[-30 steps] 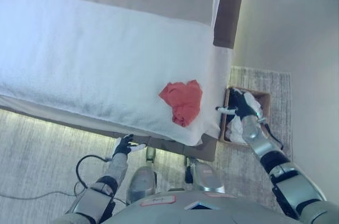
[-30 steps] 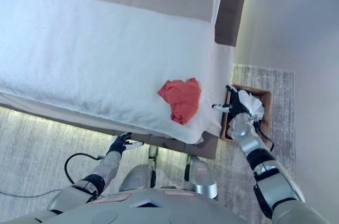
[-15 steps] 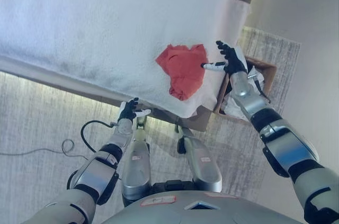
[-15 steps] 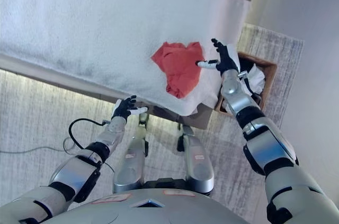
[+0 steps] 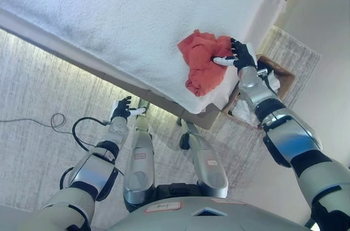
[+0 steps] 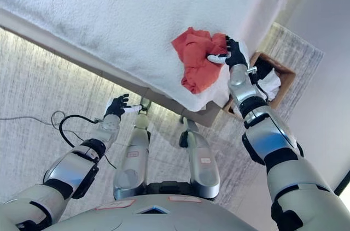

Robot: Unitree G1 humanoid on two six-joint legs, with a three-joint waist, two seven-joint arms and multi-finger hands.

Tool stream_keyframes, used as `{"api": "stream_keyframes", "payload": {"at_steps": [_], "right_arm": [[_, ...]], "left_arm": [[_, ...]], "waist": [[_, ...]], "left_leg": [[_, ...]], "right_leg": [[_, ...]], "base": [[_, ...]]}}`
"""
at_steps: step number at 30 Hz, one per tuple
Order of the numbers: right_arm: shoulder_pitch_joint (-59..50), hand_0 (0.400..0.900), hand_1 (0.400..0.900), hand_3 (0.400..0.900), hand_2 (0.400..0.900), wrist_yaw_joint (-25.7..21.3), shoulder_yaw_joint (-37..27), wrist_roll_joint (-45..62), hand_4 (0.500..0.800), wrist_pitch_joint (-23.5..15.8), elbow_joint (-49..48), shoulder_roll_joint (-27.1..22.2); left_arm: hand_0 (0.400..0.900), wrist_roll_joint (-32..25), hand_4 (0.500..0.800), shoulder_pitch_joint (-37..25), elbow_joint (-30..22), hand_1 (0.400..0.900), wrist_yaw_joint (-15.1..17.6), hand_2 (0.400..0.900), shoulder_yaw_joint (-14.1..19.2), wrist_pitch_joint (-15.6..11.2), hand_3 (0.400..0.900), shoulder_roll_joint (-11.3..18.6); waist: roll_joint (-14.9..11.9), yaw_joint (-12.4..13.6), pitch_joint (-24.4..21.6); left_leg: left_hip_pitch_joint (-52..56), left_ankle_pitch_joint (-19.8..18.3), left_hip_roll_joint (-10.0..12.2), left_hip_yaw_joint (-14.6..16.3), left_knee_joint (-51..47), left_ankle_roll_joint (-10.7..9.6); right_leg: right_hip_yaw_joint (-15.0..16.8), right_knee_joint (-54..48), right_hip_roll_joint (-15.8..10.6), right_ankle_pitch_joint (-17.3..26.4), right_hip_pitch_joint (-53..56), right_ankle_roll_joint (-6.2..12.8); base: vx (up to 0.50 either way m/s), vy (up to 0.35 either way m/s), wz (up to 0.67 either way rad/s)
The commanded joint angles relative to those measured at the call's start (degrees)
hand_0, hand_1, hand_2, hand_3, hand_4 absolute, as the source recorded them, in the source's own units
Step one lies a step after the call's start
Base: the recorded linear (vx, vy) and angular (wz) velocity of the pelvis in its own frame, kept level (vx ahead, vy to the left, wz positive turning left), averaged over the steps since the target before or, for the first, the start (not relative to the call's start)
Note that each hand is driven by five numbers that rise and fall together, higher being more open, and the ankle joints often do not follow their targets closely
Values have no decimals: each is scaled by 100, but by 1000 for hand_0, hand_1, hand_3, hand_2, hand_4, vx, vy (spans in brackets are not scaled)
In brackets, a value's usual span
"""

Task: Put the clothes on the bed into the basket.

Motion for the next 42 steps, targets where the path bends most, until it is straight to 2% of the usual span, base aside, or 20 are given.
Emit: {"api": "stream_keyframes", "payload": {"at_steps": [1, 2, 3, 11, 20, 23, 27, 32, 33, 38, 42], "right_arm": [[-623, 900, 900, 900, 900, 216, 111, 146, 800, -77, 106, -24], [-675, 473, 473, 473, 473, 232, 87, 178, 544, -64, 171, 0], [-689, 400, 400, 400, 400, 222, 80, 203, 500, -67, 191, 24], [-330, 400, 400, 400, 400, 301, -60, 356, 500, -135, 153, 121], [630, 400, 400, 400, 400, 427, -526, 450, 500, -198, 176, 49], [996, 400, 400, 400, 400, 476, -744, 695, 500, -319, -68, 6], [1602, 400, 400, 400, 400, 389, -1146, 908, 500, -483, -846, -199], [2329, 400, 400, 400, 400, 182, -1643, 703, 500, -571, -1574, -463], [2329, 400, 400, 400, 400, 182, -1643, 702, 500, -571, -1574, -463], [2869, 400, 400, 400, 400, -24, -2446, 811, 500, -621, -1395, -709], [3106, 400, 400, 400, 400, -132, -2906, 1023, 500, -661, -1156, -791]], "left_arm": [[900, -84, 800, -191, 54, 900, 31, 900, -73, -140, 900, 99], [900, -61, 800, -221, 68, 900, 20, 900, -101, -138, 900, 78], [900, -48, 800, -232, 81, 900, 18, 900, -120, -133, 900, 70], [900, 60, 800, -123, 116, 900, 4, 900, -163, -129, 900, 49], [900, 191, 800, 199, 177, 900, -120, 900, 11, -146, 900, 37], [900, 100, 800, 406, 177, 900, -166, 900, 231, -180, 900, 63], [900, -395, 800, 729, -46, 900, -212, 900, 662, -249, 900, 42], [900, -369, 800, 990, -397, 900, -182, 900, 794, -263, 900, 46], [900, -369, 800, 990, -397, 900, -182, 900, 794, -263, 900, 46], [900, -200, 800, 1247, -272, 900, -261, 900, 1030, -212, 900, 133], [900, -196, 800, 1477, -311, 900, -318, 900, 1140, -216, 900, 137]], "waist": [[7, 308, 254], [9, 320, 252], [10, 329, 259], [8, 332, 162], [-156, 297, -205], [-208, 250, -410], [-235, 82, -695], [-216, -201, -1045], [-216, -200, -1044], [-181, -413, -1549], [-139, -458, -1767]], "left_leg": [[343, -221, -8, 208, -213, 209], [307, -200, -28, 180, -213, 206], [309, -196, -40, 167, -213, 205], [440, -188, -66, 130, -318, 202], [789, -257, -78, 107, -446, 201], [981, -276, -82, 183, -555, 223], [1275, -375, -104, 341, -605, 266], [1657, -547, -124, 543, -605, 332], [1658, -548, -124, 544, -605, 332], [2096, -774, -72, 752, -605, 335], [2219, -851, -19, 874, -605, 318]], "right_leg": [[421, 708, -444, -225, -314, 204], [394, 659, -452, -209, -312, 210], [387, 646, -449, -203, -297, 211], [353, 515, -456, -175, -92, 239], [236, 137, -448, -36, 408, 310], [291, -10, -442, 38, 572, 350], [406, -31, -448, 31, 783, 376], [548, 5, -443, -37, 1015, 419], [549, 5, -443, -37, 1016, 419], [709, -122, -360, -110, 1374, 460], [791, -240, -327, -96, 1468, 472]], "base": [[-23, -5, 15], [-24, -2, 17], [-9, 5, 10], [4, 3, 4], [28, -11, 6], [50, 37, -13], [45, 50, -25], [44, 37, -28], [42, 10, -19], [81, -11, -24], [45, -24, -19]]}}
